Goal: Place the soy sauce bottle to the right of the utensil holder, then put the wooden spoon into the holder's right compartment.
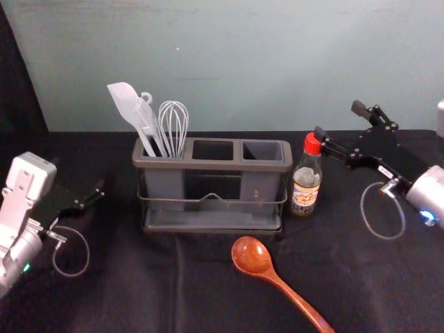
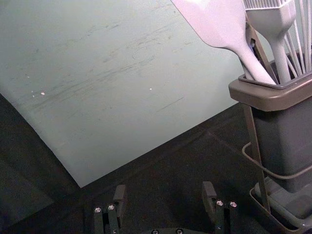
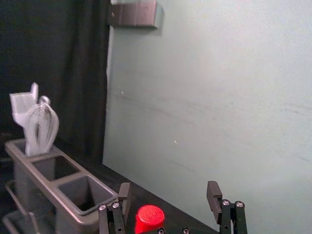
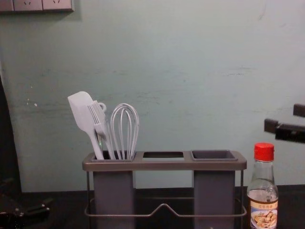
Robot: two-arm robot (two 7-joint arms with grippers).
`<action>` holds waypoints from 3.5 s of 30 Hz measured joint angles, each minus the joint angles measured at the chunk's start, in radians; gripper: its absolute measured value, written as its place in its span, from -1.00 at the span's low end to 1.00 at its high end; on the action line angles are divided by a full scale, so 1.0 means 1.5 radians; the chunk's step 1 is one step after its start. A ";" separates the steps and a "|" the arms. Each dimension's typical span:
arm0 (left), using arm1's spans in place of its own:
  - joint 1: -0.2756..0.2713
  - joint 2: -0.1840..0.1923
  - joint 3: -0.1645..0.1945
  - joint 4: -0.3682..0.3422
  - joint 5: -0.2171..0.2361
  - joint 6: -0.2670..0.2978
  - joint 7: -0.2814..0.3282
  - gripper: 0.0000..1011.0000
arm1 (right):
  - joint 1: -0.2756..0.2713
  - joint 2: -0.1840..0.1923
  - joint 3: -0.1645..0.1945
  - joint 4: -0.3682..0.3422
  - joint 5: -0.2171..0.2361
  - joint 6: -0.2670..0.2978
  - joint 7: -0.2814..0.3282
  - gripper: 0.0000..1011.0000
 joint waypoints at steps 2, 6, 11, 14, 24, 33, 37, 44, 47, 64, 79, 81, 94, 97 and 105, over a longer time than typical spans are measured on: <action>0.000 0.000 0.000 0.000 0.000 0.000 0.000 1.00 | -0.015 0.010 0.010 -0.025 0.012 0.002 0.010 0.98; 0.000 0.000 0.000 0.000 0.000 0.000 0.000 1.00 | -0.041 0.033 0.029 -0.077 0.041 0.018 0.030 0.98; 0.000 0.000 0.000 0.000 0.000 0.000 0.000 1.00 | -0.079 0.077 0.050 -0.163 0.093 0.067 0.060 0.98; 0.000 0.000 0.000 0.000 0.000 0.000 0.000 1.00 | -0.101 0.107 0.056 -0.218 0.112 0.101 0.068 0.98; 0.000 0.000 0.000 0.000 0.000 0.000 0.000 1.00 | -0.130 0.178 0.033 -0.364 0.147 0.289 0.034 0.98; 0.000 0.000 0.000 0.000 0.000 0.000 0.000 1.00 | -0.042 0.191 -0.073 -0.388 0.160 0.498 0.010 0.98; 0.000 0.000 0.000 0.000 0.000 0.000 0.000 1.00 | 0.015 0.184 -0.136 -0.369 0.151 0.573 0.009 0.98; 0.000 0.000 0.000 0.000 0.000 0.000 0.000 1.00 | 0.078 0.178 -0.205 -0.334 0.130 0.640 0.009 0.98; 0.000 0.000 0.000 0.000 0.000 0.000 0.000 1.00 | 0.100 0.175 -0.233 -0.318 0.118 0.655 0.010 0.98; 0.000 0.000 0.000 0.000 0.000 0.000 0.000 1.00 | 0.155 0.119 -0.303 -0.208 0.077 0.688 0.023 0.98; 0.000 0.000 0.000 0.000 0.000 0.000 0.000 1.00 | 0.195 0.058 -0.339 -0.099 0.033 0.692 0.035 0.98; 0.000 0.000 0.000 0.000 0.000 0.000 0.000 1.00 | 0.198 0.051 -0.341 -0.089 0.027 0.693 0.036 0.98; 0.000 0.000 0.000 0.000 0.000 0.000 0.000 1.00 | 0.199 0.026 -0.341 -0.056 0.000 0.686 0.036 0.98; 0.000 0.000 0.000 0.000 0.000 0.000 0.000 1.00 | 0.197 0.022 -0.339 -0.053 -0.002 0.685 0.036 0.98; 0.000 0.000 0.000 0.000 0.000 0.000 0.000 1.00 | 0.198 0.009 -0.337 -0.041 -0.017 0.683 0.042 0.98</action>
